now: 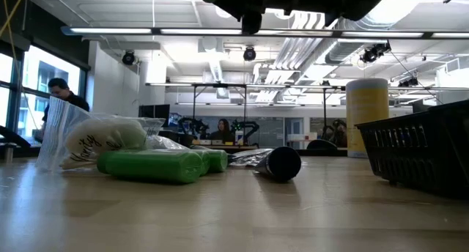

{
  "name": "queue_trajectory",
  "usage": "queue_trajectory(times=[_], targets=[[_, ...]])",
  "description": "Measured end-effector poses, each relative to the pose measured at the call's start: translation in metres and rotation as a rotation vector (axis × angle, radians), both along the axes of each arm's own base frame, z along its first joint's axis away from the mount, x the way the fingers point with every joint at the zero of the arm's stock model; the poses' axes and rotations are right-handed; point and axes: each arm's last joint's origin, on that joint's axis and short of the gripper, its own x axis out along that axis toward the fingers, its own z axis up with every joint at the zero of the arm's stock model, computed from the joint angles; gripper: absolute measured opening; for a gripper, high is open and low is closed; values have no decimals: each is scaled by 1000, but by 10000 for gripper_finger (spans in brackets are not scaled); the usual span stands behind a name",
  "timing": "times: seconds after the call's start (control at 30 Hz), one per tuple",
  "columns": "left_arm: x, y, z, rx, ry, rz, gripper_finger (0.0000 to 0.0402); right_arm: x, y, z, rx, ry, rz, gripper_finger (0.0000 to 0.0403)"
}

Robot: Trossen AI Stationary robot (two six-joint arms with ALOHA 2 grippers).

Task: Pick & Place Travel size toiletries
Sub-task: Put the green shampoo into the bottom black basket

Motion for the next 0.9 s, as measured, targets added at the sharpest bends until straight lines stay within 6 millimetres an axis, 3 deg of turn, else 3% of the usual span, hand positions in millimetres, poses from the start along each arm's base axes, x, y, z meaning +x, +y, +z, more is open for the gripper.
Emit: queue_trajectory(times=[0.9], targets=[[0, 1, 1, 0, -8, 28, 187, 0, 0, 0, 0, -1, -1, 185]])
